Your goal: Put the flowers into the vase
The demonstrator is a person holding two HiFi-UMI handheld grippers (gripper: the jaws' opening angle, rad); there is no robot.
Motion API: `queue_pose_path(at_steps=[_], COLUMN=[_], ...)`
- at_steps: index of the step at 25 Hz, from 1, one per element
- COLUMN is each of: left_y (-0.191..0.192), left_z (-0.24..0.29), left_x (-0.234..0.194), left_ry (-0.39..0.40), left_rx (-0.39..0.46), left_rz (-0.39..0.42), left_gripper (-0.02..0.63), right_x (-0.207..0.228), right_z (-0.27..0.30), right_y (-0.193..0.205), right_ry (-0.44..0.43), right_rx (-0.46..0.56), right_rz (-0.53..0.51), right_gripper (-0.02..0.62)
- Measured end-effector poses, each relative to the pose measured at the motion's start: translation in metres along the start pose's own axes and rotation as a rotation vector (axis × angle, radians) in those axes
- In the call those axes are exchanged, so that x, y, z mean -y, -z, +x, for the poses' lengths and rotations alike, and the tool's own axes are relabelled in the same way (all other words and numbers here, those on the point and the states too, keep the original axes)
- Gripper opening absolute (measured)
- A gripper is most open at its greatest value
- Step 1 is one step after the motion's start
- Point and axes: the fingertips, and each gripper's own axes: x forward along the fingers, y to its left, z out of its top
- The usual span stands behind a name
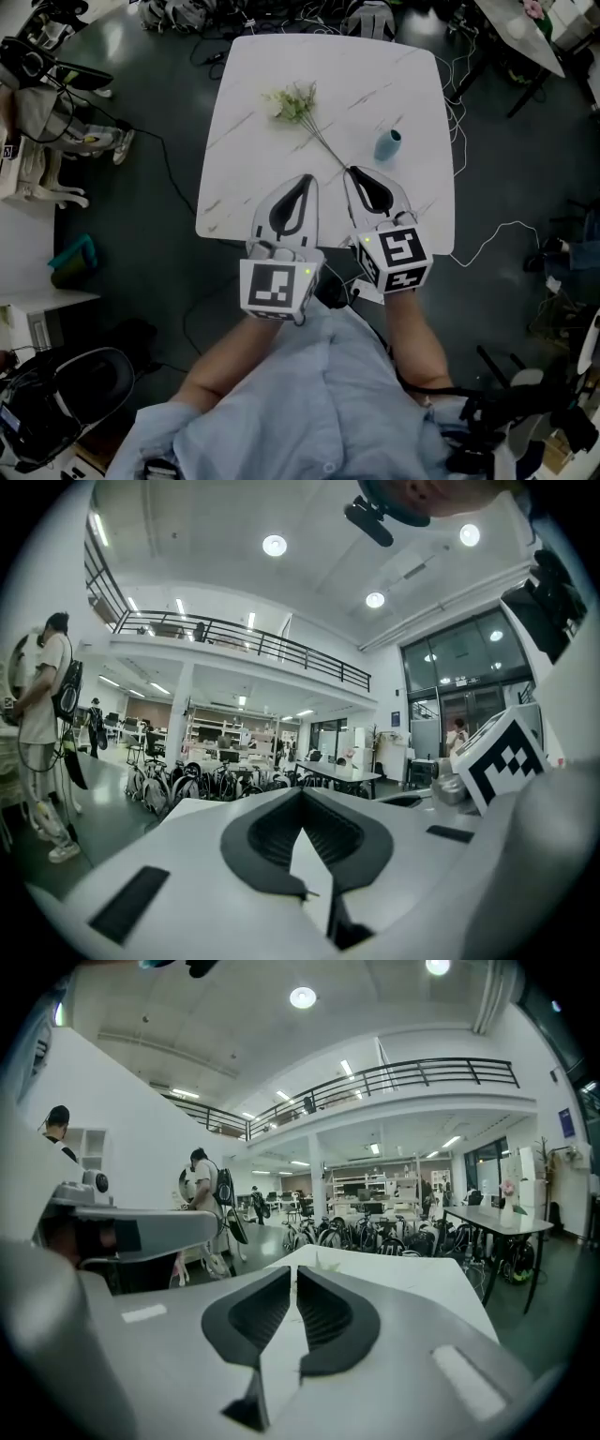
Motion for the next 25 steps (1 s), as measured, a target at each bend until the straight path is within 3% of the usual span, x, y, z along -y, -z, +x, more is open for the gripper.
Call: queue_pose_path(at_steps=[9, 13, 25], left_y=[0.031, 0.051, 0.097], left_z=[0.068, 0.091, 0.120], left_x=[-0.066, -0.085, -0.129], left_ry=[0.003, 0.010, -0.046], left_rx=[-0.091, -0.139, -0.250], left_rz=[-0.072, -0.113, -0.211], left_gripper=[0.005, 0.005, 0.005], right_x=[0.024, 0.037, 0.053], right_z=[0.115, 0.161, 0.240], right_y=[0.028, 0.049, 0.112], right_ry=[-0.028, -0.016, -0.059], right_rx=[-0.155, -0.240, -0.427], right_rz=[0.000, -0.048, 0.000], right_gripper=[0.041, 0.098, 0.150])
